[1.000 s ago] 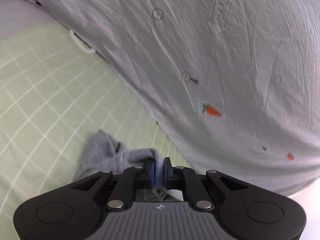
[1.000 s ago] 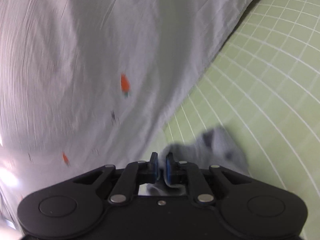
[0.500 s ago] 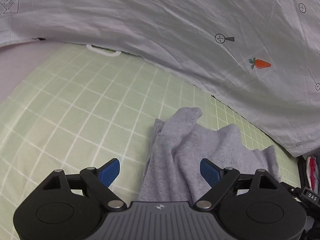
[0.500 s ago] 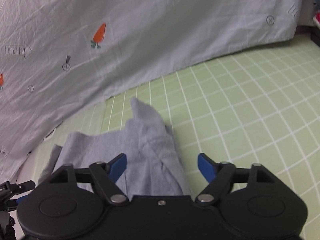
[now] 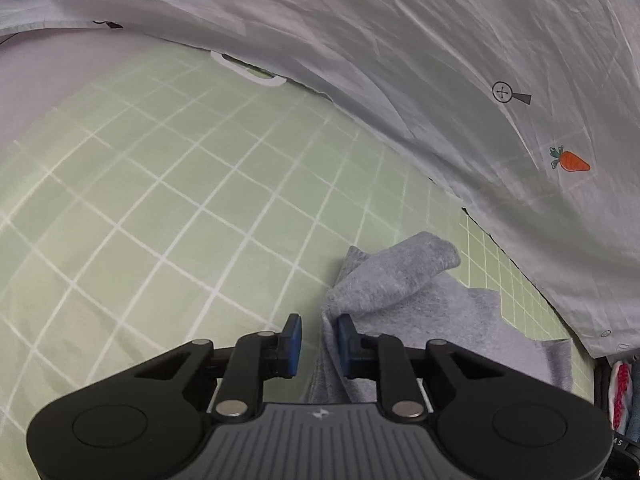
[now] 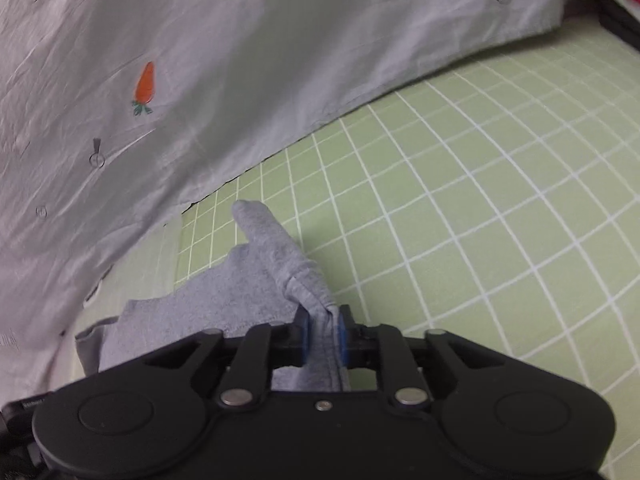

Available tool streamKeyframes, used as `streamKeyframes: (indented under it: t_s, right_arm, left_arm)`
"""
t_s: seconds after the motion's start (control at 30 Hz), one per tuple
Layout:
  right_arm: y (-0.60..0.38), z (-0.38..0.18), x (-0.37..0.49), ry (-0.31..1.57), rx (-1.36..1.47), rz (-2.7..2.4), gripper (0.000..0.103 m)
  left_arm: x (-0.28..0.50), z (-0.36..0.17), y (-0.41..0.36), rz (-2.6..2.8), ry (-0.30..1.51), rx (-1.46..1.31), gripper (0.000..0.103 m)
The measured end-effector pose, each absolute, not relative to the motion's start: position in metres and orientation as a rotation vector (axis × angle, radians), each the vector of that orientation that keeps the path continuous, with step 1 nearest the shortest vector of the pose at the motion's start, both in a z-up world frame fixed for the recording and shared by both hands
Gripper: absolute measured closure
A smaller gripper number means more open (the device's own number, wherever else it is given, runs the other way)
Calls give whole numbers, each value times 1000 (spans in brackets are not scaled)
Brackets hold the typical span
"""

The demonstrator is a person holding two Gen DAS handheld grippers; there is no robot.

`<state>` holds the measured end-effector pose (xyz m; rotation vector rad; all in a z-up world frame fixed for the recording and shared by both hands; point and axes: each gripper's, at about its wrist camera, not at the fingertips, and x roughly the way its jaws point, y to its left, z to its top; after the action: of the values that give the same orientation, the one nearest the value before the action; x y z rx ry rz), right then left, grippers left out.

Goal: Fold clothes
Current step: 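Lift the folded hoodie with both grippers and carry it toward the clothes stack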

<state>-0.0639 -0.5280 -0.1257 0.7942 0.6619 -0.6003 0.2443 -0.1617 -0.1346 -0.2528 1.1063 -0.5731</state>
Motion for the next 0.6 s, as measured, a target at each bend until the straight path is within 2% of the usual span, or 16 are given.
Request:
streamKeyframes:
  t_s: [0.03,0.1,0.13,0.17,0.2,0.4,0.47,0.53,0.6]
  right_arm:
    - [-525,-121,-63,654,771,-608,50]
    - [-523,-117,-63,619,771,-591,36]
    - [-523,-118,-65,598,803,-567,27]
    - [-524,-120,-66,582,843,-547,22]
    - [-524,-124,-66,578,870,-531,14]
    - [-515,-146,-43,694,846,-470,12]
    - [-512,-153,-37,711,864,-430,11]
    - [-506,-155,-33,701,857,-398,1]
    - [-500,-156,-25,711,831,-360,0]
  left_arm:
    - [243,-134,-159,-570,1104,-263,72]
    - [241,-132,-150,-581,1104,-308,49]
    - [240,-132,-146,-598,1109,-332,41]
    - [239,-133,-145,-620,1118,-349,24]
    - [237,-135,-146,-642,1134,-348,15]
    - [232,-146,-169,-732,1206,-280,15]
    - [231,-148,-175,-772,1208,-282,12]
    - [232,-152,-181,-828,1228,-316,12]
    - [230,-154,-184,-858,1240,-342,12]
